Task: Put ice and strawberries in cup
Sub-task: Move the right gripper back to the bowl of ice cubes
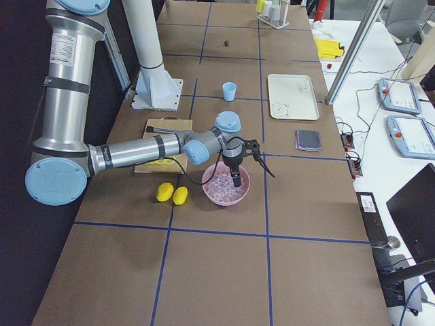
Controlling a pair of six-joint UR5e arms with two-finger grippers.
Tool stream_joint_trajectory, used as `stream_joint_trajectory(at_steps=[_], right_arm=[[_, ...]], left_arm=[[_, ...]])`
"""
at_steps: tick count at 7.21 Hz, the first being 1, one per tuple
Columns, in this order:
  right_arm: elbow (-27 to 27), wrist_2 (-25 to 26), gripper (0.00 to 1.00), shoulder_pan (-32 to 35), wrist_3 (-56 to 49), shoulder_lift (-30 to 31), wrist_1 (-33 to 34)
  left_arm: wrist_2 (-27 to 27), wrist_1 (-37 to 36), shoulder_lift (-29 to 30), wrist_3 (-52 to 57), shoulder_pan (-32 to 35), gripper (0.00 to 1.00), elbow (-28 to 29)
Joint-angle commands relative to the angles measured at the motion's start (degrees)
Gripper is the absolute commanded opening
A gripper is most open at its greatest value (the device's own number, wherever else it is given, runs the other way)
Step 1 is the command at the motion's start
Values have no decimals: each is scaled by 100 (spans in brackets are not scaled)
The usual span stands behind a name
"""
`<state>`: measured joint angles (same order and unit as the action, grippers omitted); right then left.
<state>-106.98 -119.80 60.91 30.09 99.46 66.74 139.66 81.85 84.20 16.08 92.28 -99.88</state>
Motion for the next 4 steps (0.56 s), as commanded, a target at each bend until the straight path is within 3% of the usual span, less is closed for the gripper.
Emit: stream_joint_trajectory(at_steps=[1, 4], right_arm=[[221, -17, 88, -9, 32, 29, -364], [212, -61, 87, -105, 24, 213, -407]], left_arm=[[0, -2, 0, 9, 0, 100, -5], [0, -2, 0, 0, -9, 100, -5]])
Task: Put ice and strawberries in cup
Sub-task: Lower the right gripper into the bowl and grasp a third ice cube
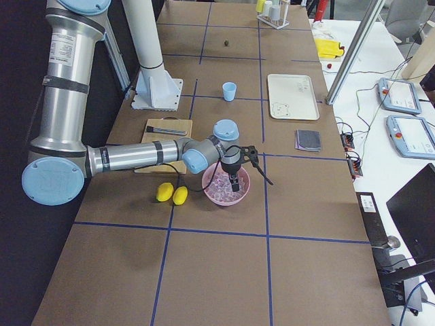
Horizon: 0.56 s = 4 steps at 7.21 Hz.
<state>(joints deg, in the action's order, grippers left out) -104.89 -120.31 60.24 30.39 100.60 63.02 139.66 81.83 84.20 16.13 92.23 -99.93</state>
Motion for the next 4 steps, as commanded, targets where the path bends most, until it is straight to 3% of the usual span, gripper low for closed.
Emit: stream_joint_trajectory(at_steps=[1, 4], right_arm=[[4, -10, 85, -82, -6, 161, -27], [3, -1, 81, -135, -15, 250, -18]], left_arm=[[0, 0, 0, -5, -4, 100, 0], [0, 0, 0, -5, -4, 100, 0]])
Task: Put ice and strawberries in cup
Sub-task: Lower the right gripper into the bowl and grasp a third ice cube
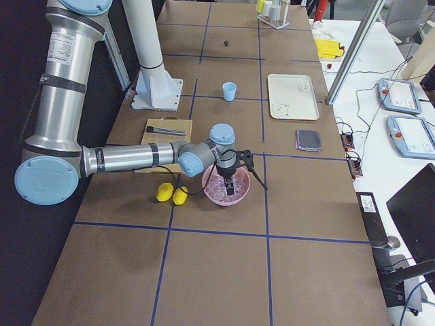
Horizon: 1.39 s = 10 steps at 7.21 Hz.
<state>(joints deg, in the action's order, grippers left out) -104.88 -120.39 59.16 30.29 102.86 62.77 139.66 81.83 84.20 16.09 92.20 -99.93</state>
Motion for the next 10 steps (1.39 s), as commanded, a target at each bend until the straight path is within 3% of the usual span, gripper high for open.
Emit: stream_joint_trajectory(at_steps=[1, 2, 4, 5, 7, 10], right_arm=[[2, 7, 81, -45, -5, 33, 7], [2, 7, 77, -54, -5, 33, 7], [2, 16, 14, -36, -66, 33, 7], [-15, 16, 4, -36, -75, 33, -2], [-85, -1, 4, -19, -75, 41, -2], [-822, -80, 4, 43, 4, 25, 356]], left_arm=[[0, 0, 0, 0, 0, 100, 0], [0, 0, 0, 0, 0, 100, 0], [0, 0, 0, 0, 0, 100, 0], [0, 0, 0, 9, 0, 100, 0], [0, 0, 0, 0, 0, 100, 0], [0, 0, 0, 0, 0, 100, 0]])
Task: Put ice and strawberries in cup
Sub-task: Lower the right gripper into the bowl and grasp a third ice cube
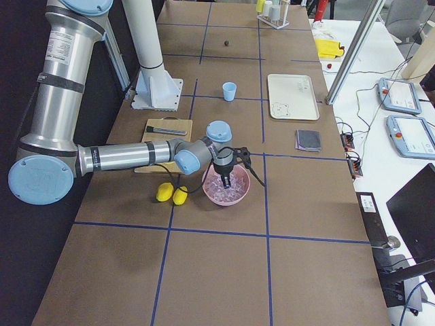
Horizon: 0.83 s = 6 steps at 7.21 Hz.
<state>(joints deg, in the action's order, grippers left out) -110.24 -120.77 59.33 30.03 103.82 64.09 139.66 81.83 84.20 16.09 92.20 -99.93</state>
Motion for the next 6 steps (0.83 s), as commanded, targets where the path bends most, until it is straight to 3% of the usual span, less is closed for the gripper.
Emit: stream_joint_trajectory(at_steps=[1, 3, 5, 6], right_arm=[[-479, -43, 2, 34, 38, -464, 662], [-498, -8, 0, -235, 867, -1237, 825], [-472, 359, 0, -1139, 2113, -2115, 903], [-472, 657, 0, -1587, 2608, -2816, 1496]], left_arm=[[0, 0, 0, 0, 0, 100, 0], [0, 0, 0, 0, 0, 100, 0], [0, 0, 0, 0, 0, 100, 0], [0, 9, 0, 9, 0, 100, 0]])
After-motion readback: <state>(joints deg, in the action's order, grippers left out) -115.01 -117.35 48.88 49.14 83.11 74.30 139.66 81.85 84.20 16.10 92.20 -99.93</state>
